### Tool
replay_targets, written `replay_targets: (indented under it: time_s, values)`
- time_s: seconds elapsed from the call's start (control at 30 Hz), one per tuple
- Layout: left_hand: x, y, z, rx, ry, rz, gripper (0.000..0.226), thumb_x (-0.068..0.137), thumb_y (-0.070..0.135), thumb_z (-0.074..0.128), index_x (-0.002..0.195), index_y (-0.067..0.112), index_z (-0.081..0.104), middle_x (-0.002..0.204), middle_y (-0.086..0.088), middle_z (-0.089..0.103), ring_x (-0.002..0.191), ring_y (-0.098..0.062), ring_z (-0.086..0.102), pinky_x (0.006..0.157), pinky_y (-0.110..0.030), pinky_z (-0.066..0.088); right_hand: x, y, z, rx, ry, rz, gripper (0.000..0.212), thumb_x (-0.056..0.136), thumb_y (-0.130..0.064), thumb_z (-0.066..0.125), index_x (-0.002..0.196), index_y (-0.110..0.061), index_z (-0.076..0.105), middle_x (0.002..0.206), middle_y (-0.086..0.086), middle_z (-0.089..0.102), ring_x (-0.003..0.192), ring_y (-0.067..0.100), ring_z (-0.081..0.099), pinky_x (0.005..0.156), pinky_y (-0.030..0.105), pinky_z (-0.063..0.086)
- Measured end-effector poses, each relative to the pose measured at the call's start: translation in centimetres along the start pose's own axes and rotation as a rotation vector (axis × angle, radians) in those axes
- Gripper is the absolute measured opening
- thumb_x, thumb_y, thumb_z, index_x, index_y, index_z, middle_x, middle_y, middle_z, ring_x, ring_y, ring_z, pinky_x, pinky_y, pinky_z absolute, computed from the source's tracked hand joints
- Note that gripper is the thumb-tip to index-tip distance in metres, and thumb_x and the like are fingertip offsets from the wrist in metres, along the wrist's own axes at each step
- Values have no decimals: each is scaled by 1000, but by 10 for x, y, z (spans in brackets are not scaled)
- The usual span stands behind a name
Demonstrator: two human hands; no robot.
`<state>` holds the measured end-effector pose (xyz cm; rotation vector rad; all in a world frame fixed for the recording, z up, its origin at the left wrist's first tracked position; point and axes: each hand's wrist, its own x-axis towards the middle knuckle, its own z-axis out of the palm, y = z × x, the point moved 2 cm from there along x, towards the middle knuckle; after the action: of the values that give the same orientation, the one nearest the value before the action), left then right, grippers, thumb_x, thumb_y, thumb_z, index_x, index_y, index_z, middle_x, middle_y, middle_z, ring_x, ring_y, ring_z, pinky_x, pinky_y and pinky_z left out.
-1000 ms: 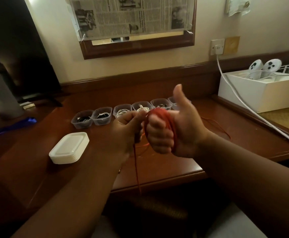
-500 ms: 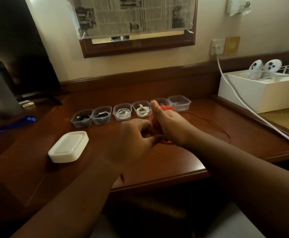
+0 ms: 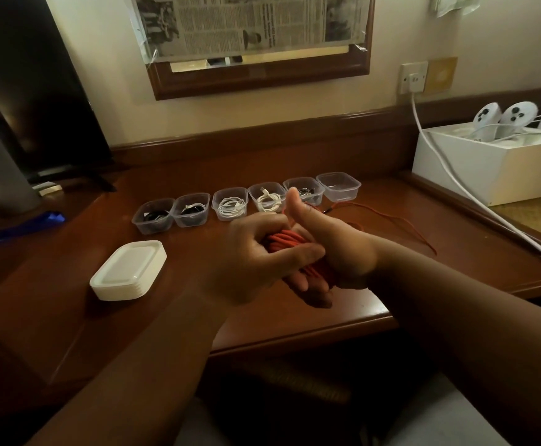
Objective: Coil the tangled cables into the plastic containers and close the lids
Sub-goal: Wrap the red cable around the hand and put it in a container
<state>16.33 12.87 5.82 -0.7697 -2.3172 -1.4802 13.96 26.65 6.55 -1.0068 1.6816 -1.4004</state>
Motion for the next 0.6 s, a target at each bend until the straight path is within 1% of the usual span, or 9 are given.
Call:
replay_targets:
  time_s: [0.1, 0.17, 0.23, 0.33, 0.4, 0.47, 0.5, 0.57, 0.6]
  values:
    - [2, -8, 5, -264, -30, -129, 54, 75, 36, 80, 105, -4, 60, 73, -25, 68, 66, -40, 70, 64, -54, 60, 7, 5, -5, 20, 83, -29, 91, 78, -82, 18, 53, -1, 51, 43, 13, 38, 36, 25, 42, 48, 28, 41]
    - [6, -15, 5, -285, -6, -136, 63, 72, 41, 83, 105, -7, 59, 72, -27, 66, 63, -41, 70, 61, -49, 60, 10, 8, -9, -4, 156, -44, 90, 79, -81, 17, 53, -2, 51, 46, 15, 40, 38, 26, 43, 50, 29, 43]
    - [10, -21, 4, -240, 24, -104, 65, 70, 48, 83, 97, -6, 60, 74, -23, 64, 63, -39, 68, 58, -45, 59, 11, 11, -11, -31, 278, -97, 90, 79, -82, 18, 55, -3, 54, 51, 16, 45, 41, 26, 46, 50, 29, 45]
    - [14, -30, 6, -58, 136, -90, 45, 66, 55, 80, 78, 15, 64, 72, -1, 63, 66, -24, 66, 62, -43, 60, 13, 19, -20, -15, 551, -202, 97, 85, -77, 20, 69, 13, 55, 61, 19, 51, 52, 32, 50, 49, 29, 48]
    - [20, -38, 11, -93, 177, -146, 35, 65, 53, 81, 78, 24, 67, 74, 3, 66, 71, -20, 68, 69, -41, 61, 19, 28, -29, 37, 629, -233, 93, 88, -74, 25, 81, 14, 56, 72, 20, 57, 65, 32, 55, 60, 31, 50]
    - [29, -47, 12, -197, 220, -231, 33, 64, 48, 86, 75, 22, 69, 70, 1, 69, 68, -21, 70, 67, -39, 61, 30, 37, -36, 194, 539, -217, 82, 91, -69, 30, 90, 6, 63, 81, 16, 65, 77, 28, 64, 75, 35, 51]
    - [35, -51, 10, -245, 230, -274, 32, 64, 45, 83, 72, 18, 68, 65, -1, 69, 60, -20, 69, 60, -35, 60, 34, 41, -41, 320, 450, -186, 76, 92, -65, 32, 94, 3, 65, 84, 15, 67, 81, 27, 67, 79, 36, 50]
    - [46, -59, 7, -383, 178, -380, 33, 63, 42, 77, 68, 12, 63, 56, -4, 63, 43, -18, 60, 43, -26, 51, 37, 46, -52, 569, 259, -123, 65, 95, -53, 31, 99, 0, 67, 82, 15, 64, 76, 27, 62, 78, 37, 47]
    - [51, -63, 6, -451, 146, -437, 35, 63, 42, 74, 68, 11, 58, 53, -4, 61, 39, -15, 56, 40, -24, 48, 38, 50, -59, 681, 188, -114, 57, 96, -44, 33, 102, 1, 67, 83, 15, 61, 75, 27, 60, 77, 37, 48]
